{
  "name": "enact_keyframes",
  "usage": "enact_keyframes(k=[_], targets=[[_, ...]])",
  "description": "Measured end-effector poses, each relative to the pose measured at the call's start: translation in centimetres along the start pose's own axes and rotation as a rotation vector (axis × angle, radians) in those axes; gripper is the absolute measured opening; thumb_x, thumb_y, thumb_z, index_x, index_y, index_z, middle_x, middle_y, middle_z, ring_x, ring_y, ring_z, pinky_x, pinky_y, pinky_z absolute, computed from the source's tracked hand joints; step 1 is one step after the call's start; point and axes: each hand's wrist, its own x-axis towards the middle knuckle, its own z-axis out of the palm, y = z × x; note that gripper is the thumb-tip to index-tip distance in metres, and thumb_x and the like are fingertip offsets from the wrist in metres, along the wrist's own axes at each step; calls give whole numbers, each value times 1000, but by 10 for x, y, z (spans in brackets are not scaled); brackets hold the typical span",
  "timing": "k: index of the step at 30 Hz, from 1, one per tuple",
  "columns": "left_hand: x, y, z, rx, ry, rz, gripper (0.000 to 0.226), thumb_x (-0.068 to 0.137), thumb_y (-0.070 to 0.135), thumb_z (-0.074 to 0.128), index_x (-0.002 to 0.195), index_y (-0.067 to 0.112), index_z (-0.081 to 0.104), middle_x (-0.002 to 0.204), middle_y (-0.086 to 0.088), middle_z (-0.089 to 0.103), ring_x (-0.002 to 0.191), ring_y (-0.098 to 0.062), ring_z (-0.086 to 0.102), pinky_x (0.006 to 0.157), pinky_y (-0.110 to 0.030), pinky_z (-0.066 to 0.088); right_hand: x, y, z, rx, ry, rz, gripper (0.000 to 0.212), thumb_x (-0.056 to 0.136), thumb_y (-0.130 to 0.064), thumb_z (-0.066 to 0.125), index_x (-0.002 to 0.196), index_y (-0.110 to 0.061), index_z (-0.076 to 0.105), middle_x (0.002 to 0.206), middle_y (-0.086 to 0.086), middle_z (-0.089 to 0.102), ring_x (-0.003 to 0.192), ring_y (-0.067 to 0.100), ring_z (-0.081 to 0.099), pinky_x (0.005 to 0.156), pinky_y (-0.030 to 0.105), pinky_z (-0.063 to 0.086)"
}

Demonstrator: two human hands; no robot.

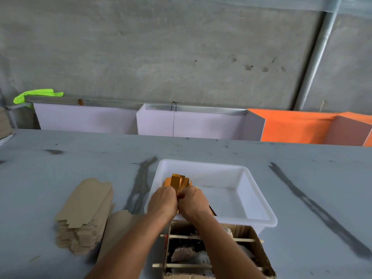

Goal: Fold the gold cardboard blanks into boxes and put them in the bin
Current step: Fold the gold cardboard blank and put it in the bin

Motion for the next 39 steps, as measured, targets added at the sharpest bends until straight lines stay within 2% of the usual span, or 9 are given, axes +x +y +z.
enact_keyframes(k=[7, 11, 15, 21, 26, 29, 33, 36, 39], targets=[[-4, 1, -2, 7, 0, -11, 20, 95, 4, 43, 89, 8, 61, 89, -9, 64, 78, -21, 61, 65, -25, 45, 1, 0, 0, -4, -8, -44, 20, 92, -16, 53, 95, -19, 73, 83, -2, 68, 68, 11, 59, 54, 18, 41], [-6, 1, -3, 0, 58, -2, 20, 93, 2, 45, 82, 10, 59, 85, -5, 59, 73, -18, 57, 63, -23, 45, 0, -1, 0, 22, -11, -31, 24, 91, -16, 51, 96, -22, 73, 89, -1, 70, 75, 13, 63, 62, 23, 50], [-9, 2, -4, 18, 48, -5, 19, 93, 2, 45, 91, 9, 63, 91, -7, 64, 79, -21, 62, 66, -27, 48, -1, 0, -1, 42, -14, -39, 25, 90, -15, 51, 96, -23, 73, 89, -2, 71, 76, 13, 63, 61, 21, 49], [-11, 3, -5, 24, 1, 15, 19, 96, 7, 43, 80, 14, 53, 80, -1, 57, 68, -15, 52, 54, -20, 35, -3, 0, -4, 22, -59, -62, 26, 94, -13, 47, 98, -18, 73, 90, 2, 69, 76, 15, 61, 60, 21, 47], [-13, 2, -6, 29, 5, 20, 18, 95, 8, 42, 83, 15, 54, 81, 0, 56, 70, -15, 53, 57, -22, 36, -8, -2, -6, 33, -58, -67, 26, 95, -12, 47, 100, -14, 72, 94, 5, 70, 79, 17, 63, 73, 27, 54], [-16, 3, -7, 32, 22, 15, 19, 94, 6, 41, 82, 15, 52, 79, 1, 52, 70, -16, 50, 55, -23, 34, -10, -3, -7, 25, -30, -60, 26, 95, -13, 46, 100, -13, 72, 95, 5, 70, 82, 18, 65, 71, 26, 54], [-18, 6, -8, 33, 10, 24, 17, 93, 7, 42, 92, 12, 57, 84, 0, 54, 74, -17, 51, 60, -25, 37, -13, -5, -10, -50, -22, -58, 26, 93, -9, 45, 97, -8, 71, 95, 9, 71, 80, 20, 64, 63, 23, 47], [-21, 6, -9, 33, -5, 28, 15, 93, 6, 43, 89, 14, 55, 87, 0, 57, 77, -17, 54, 61, -25, 39, -16, -6, -11, -99, -14, -75, 25, 94, -7, 45, 100, -8, 69, 97, 9, 70, 87, 21, 66, 67, 23, 49], [-22, 6, -9, 32, -24, 33, 16, 93, 7, 45, 97, 12, 59, 94, -3, 63, 83, -19, 60, 67, -27, 46, -19, -8, -13, -133, -7, -83, 25, 94, -5, 44, 100, -7, 69, 100, 10, 69, 90, 22, 66, 72, 25, 51]])
